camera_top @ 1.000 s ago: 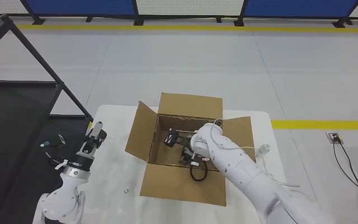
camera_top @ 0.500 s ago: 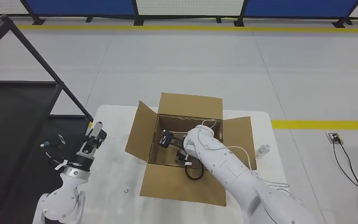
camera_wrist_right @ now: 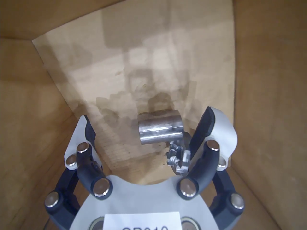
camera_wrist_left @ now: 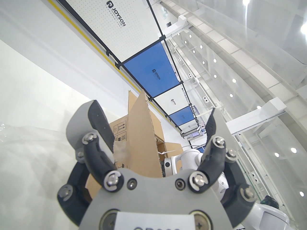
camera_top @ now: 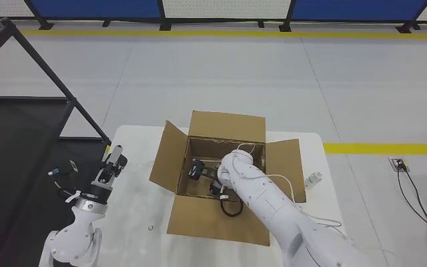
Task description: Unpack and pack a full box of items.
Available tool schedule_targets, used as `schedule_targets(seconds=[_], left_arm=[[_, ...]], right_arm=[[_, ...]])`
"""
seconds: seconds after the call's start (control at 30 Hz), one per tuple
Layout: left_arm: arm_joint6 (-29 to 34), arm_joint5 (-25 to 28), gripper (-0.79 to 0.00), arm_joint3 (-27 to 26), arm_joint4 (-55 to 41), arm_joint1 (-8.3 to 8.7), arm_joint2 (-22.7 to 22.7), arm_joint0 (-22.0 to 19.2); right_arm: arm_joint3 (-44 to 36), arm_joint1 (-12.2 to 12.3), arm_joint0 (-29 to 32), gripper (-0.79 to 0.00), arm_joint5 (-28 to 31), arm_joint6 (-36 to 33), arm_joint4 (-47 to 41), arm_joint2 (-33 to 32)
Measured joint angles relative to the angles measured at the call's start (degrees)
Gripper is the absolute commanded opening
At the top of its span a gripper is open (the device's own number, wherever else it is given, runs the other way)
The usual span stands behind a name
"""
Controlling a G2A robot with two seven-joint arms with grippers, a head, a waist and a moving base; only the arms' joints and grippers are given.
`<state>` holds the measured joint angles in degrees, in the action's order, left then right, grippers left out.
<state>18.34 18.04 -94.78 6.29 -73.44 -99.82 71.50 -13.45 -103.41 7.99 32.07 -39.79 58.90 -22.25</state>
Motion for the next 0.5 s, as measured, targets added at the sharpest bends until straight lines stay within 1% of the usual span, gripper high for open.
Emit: schedule_targets(seconds=[0.13,0.27,0.5], left_arm=[[0.0,0.0,0.0,0.0,0.0,0.0,0.0,0.0],[0.0,0.0,0.0,0.0,0.0,0.0,0.0,0.0],[0.0,0.0,0.0,0.0,0.0,0.0,0.0,0.0]], right_arm=[[1.9,-0.4,-0.6,0.0,-0.1,-1.8,-1.2,-0.8],[2.8,-0.3,-1.0,0.0,0.5,-0.8,-1.3,-1.2],[2.8,-0.7,0.0,0.0,1.2,0.0,-0.2,-1.0]])
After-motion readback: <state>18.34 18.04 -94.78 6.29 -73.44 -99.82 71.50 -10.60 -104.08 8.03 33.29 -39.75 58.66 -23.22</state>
